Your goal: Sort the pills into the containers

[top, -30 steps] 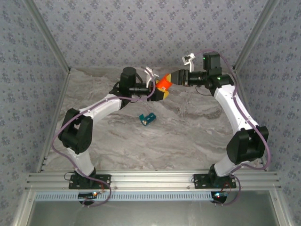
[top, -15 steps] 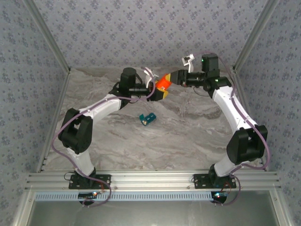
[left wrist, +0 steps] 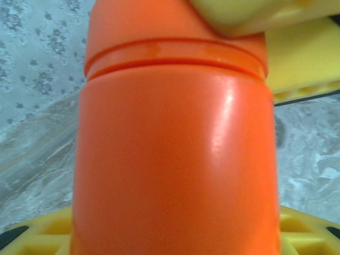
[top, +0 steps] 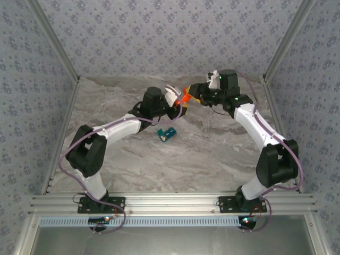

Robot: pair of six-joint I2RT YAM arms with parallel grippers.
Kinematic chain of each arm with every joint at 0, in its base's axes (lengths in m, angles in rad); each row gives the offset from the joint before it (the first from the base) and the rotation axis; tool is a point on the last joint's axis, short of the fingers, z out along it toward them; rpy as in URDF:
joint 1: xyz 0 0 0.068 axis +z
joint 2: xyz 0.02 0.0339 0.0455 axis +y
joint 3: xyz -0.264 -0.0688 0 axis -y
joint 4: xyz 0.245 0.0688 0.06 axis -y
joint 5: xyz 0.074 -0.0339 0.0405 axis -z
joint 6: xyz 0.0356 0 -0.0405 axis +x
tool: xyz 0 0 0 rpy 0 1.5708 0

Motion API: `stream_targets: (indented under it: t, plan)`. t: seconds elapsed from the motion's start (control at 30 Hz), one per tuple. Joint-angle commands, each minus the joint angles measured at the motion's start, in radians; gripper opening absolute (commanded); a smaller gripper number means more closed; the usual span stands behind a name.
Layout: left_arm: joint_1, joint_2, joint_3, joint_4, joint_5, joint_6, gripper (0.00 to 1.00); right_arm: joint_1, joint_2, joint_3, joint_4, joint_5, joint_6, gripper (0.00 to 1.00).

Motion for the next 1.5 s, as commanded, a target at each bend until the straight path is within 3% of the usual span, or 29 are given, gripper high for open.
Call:
stream_targets:
  t: [0.0, 0.17, 0.4, 0.53, 0.73, 0.83, 1.47]
  plan:
    - [-0.089, -0.053, -0.003, 0.127, 0.044, 0.111, 0.00, 0.048, -0.012, -0.005, 0.035, 0.010, 0.090, 0.35]
    - [-0.076, -0.050, 0.003, 0.123, 0.046, 0.093, 0.00, 0.026, -0.027, 0.009, 0.041, -0.016, 0.078, 0.47]
    - [0.008, -0.043, 0.021, 0.131, 0.181, -0.031, 0.00, -0.080, -0.126, 0.006, 0.012, -0.079, 0.006, 0.75]
    - [0.051, -0.039, 0.032, 0.147, 0.300, -0.093, 0.00, -0.133, -0.153, 0.015, -0.026, -0.132, -0.081, 0.81]
    - [0.093, -0.007, 0.099, 0.138, 0.539, -0.209, 0.00, -0.159, -0.114, 0.061, -0.050, -0.244, -0.239, 0.84]
    - [0.093, 0.007, 0.134, 0.100, 0.596, -0.220, 0.00, -0.145, -0.089, 0.097, -0.065, -0.295, -0.311, 0.84]
    - [0.089, 0.017, 0.159, 0.061, 0.611, -0.220, 0.00, -0.066, 0.004, 0.189, -0.076, -0.335, -0.333, 0.82]
